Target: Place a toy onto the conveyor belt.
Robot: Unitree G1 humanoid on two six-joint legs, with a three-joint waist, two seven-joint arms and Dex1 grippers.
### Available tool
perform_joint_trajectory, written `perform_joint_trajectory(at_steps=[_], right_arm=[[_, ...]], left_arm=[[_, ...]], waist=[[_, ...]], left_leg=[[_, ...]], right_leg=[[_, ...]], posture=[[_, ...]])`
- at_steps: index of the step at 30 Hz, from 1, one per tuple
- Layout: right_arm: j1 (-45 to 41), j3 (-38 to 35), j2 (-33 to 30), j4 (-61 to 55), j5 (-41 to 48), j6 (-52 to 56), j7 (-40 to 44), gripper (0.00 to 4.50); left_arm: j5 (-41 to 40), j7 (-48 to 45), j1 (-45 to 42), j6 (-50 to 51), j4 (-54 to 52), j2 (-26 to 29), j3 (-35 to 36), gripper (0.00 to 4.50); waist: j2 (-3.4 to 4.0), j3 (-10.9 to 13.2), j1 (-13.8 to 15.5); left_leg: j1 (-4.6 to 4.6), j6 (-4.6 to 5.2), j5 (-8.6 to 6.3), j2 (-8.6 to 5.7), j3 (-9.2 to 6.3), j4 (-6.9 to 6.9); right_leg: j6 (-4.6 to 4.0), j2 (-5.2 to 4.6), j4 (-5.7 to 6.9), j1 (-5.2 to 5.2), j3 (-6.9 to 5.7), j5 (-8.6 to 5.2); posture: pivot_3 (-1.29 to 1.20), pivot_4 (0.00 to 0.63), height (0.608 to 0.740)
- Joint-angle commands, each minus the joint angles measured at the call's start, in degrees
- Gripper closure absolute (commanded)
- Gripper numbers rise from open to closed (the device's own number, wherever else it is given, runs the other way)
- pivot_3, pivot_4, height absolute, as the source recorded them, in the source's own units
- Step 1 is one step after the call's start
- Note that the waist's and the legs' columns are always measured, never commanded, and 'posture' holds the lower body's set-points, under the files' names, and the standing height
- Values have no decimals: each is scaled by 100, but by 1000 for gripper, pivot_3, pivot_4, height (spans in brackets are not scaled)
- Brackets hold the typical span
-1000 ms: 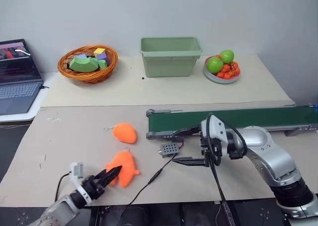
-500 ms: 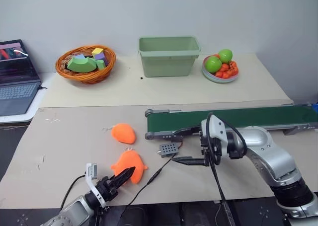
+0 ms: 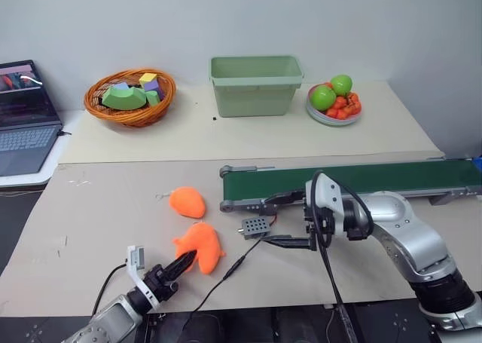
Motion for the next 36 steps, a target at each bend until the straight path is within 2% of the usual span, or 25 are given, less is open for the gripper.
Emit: perform_joint_trajectory(at_steps=[1,7,12,17,21,25,27,31,36], right_arm=[[-78,-100,30,-41,-9,-109,29,0],[-154,-30,90,110,-78,-155,98,0],[-212,3,151,235,-151,-198,169,0],[-229,30,265,318,-241,-231,173,0],[-202,20,317,324,-281,-242,141,0],[-133,-23,352,284,-304,-237,48,0],[-102,-47,371,257,-310,-232,-10,0],[-34,-83,382,211,-315,-239,-99,0],[76,-149,374,100,-307,-222,-237,0]], left_arm=[[119,202,-107,-401,-521,-76,76,4379],[784,437,-280,-855,-1504,311,-43,4379],[1549,392,-670,-989,-2370,1367,-141,4379],[2574,636,-1727,-1166,-2266,2211,-306,4379],[4408,758,-2585,-2001,-1675,2889,-1235,4379],[6750,1269,-3592,-3833,-541,3207,-2436,4379],[7618,1677,-3959,-4795,59,3175,-2870,4379],[8699,2470,-4497,-6423,1062,2954,-3388,4379],[9741,3198,-4948,-7728,1907,2832,-3796,4379]], waist=[[0,0,3],[-4,2,5],[-5,3,2],[-6,4,14],[-6,4,5],[-9,6,5],[-8,6,10],[-9,6,0],[-9,6,4]], left_leg=[[0,0,0,0,0,0],[-1,-2,1,0,0,0],[-4,-3,2,0,1,-1],[-4,-5,3,-2,0,0],[-5,-7,4,-5,0,-2],[-13,-6,4,-5,1,-6],[-19,-7,4,-5,1,-5],[-30,-7,4,-7,2,-5],[-47,-6,5,-6,0,0]], right_leg=[[0,0,0,0,0,0],[0,0,-1,1,1,0],[-1,2,1,-4,2,0],[-1,4,2,-4,-1,1],[-2,3,-3,-3,-2,1],[-1,2,-4,-14,-1,1],[-1,3,-4,-18,-3,2],[1,0,-6,-28,-1,3],[3,1,-5,-41,-7,4]], posture=[[0,150,728],[0,150,728],[0,150,728],[0,150,728],[0,150,728],[0,150,728],[0,150,728],[0,150,728],[0,150,728]])
